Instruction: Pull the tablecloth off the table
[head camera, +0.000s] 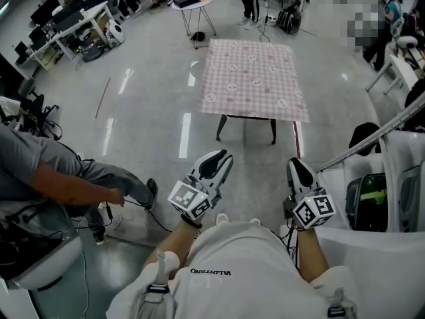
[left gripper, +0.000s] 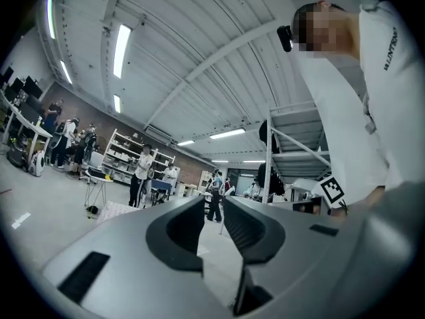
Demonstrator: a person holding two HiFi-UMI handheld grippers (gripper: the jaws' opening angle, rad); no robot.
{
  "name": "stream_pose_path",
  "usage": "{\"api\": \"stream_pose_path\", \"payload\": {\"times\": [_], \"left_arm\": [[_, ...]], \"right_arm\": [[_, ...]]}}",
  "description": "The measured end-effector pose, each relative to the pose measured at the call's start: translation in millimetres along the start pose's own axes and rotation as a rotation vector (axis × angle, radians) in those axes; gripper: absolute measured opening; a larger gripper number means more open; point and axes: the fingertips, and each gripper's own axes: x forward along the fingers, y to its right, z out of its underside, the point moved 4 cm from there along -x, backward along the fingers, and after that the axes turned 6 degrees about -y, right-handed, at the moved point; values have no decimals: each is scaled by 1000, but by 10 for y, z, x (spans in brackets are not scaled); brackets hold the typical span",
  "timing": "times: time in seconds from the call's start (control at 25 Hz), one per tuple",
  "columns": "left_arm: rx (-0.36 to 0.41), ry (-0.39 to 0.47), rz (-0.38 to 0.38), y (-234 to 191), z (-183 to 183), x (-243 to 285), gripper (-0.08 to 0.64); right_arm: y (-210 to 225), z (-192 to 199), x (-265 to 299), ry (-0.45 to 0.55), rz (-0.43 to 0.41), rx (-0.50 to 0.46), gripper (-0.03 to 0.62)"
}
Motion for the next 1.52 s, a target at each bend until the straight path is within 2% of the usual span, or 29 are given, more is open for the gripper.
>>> {"api": "stream_pose_path", "payload": {"times": [0.28,0.72,1.04,1.52], "left_arm": [[-20,-3,7,-192,17,-84,137],[-93,-10,38,-520,209,-379,138],[-122,-15,33,-672,265,-469,138],[-134,-27,16,-876,287,-122,138]], "right_arm": [[-97,72,160,-16,8,10,80],[-331,214,379,-12,44,24,80],[-394,197,561,-12,32,31,78],[-115,147,931,-16,-16,33,80]]}}
